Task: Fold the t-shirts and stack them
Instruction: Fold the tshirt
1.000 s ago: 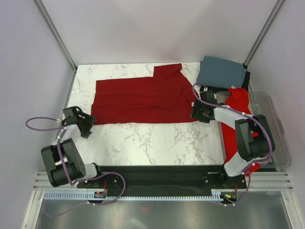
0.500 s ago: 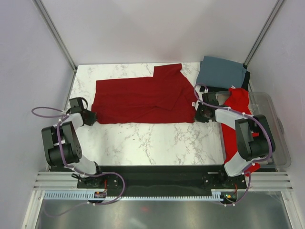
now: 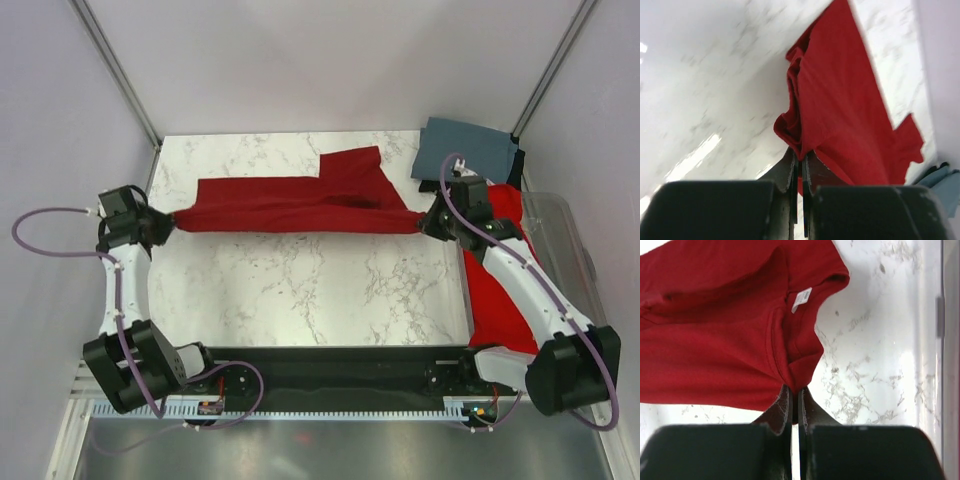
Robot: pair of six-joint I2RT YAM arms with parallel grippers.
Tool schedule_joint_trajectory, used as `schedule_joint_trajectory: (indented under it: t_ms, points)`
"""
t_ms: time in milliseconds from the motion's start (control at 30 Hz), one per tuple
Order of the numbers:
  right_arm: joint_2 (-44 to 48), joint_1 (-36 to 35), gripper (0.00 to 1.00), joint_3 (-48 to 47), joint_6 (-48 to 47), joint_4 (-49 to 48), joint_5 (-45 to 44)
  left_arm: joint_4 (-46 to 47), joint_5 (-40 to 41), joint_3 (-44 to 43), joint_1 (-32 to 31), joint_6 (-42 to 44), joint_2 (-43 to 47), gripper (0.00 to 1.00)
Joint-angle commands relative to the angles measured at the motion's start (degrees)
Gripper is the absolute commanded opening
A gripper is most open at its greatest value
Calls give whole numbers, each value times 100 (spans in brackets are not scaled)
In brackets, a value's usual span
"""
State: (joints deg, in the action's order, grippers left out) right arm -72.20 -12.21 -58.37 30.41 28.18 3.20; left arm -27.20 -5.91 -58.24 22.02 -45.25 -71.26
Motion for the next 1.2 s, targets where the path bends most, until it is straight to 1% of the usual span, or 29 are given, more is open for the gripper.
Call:
schedule_joint_trajectory:
  t_ms: [0, 67, 100, 133, 200, 267, 400, 433, 467, 500, 533, 567, 600, 633, 700, 767, 833, 867, 933, 967, 1000, 1033, 1067, 1100, 1133, 1167]
  points:
    - [398, 8, 0, 1069, 218, 469, -75, -532, -287, 917, 188, 254, 323, 2]
    - [636, 17, 0, 1493, 368, 442, -39, -479, -340, 1365, 311, 167, 690, 2]
    - [777, 17, 0, 1861, 447, 460, -48, -436, -367, 1777, 346, 79, 823, 2]
    - [1083, 17, 0, 2038, 665, 469, -83, -366, -428, 1972, 451, 35, 938, 2]
    - [1427, 8, 0, 2398, 869, 538, -92, -321, -709, 2428, 575, -88, 1183, 4]
    - [1875, 17, 0, 2532, 1133, 635, -92, -312, -928, 2719, 689, -150, 1351, 7]
    - [2508, 17, 0, 2769, 1467, 942, -74, -426, -973, 2958, 760, -265, 1913, 10]
    - [2596, 17, 1, 2804, 1520, 1004, -22, -479, -956, 2967, 786, -265, 2106, 14]
    - [2693, 17, 3, 2866, 1598, 1057, -13, -610, -956, 2967, 795, -256, 2177, 21]
    - [2868, 8, 15, 2901, 1651, 1136, 31, -672, -956, 2959, 795, -256, 2239, 32]
    - [2974, 17, 24, 2936, 1669, 1171, 127, -690, -1017, 2959, 795, -264, 2353, 65]
    - [3062, 25, 40, 2971, 1748, 1207, 163, -855, -1130, 2889, 795, -308, 2415, 76]
    - [3246, 17, 69, 2989, 1757, 1285, 207, -953, -1149, 2827, 795, -335, 2476, 84]
    - [3326, 17, 75, 2989, 1775, 1338, 242, -1023, -1201, 2766, 795, -344, 2642, 92]
    - [3475, 17, 84, 2858, 1784, 1496, 260, -1268, -1158, 2485, 804, -292, 2810, 95]
    - [3538, 17, 85, 2578, 1714, 1602, 260, -1454, -904, 2039, 804, -38, 3003, 96]
    - [3503, 8, 85, 2349, 1565, 1646, 286, -1577, -711, 1773, 804, 218, 3074, 96]
    - [3459, -1, 85, 2095, 1486, 1603, 347, -1578, -718, 1572, 804, 506, 3109, 96]
    - [3074, -18, 85, 1787, 1206, 1401, 348, -1569, -884, 1439, 778, 841, 3075, 95]
    - [2863, -45, 85, 1411, 1082, 1270, 269, -1569, -920, 1351, 725, 1147, 3014, 95]
    - [2330, -80, 85, 1207, 976, 1190, 234, -1569, -903, 1350, 620, 1211, 3004, 95]
    - [2038, -219, 85, 988, 784, 1094, 190, -1534, -859, 1359, 402, 1290, 2987, 95]
    - [1730, -325, 85, 507, 677, 1006, 111, -1490, -850, 1411, 339, 1456, 2978, 95]
    - [1066, -457, 85, 224, 572, 831, -90, -1472, -798, 1412, 268, 1528, 2952, 95]
    - [685, -676, 86, -93, 275, 777, -266, -1446, -719, 1394, 111, 1572, 2934, 96]
    - [299, -739, 86, -766, 124, 759, -424, -1420, -710, 1324, 14, 1712, 2899, 96]
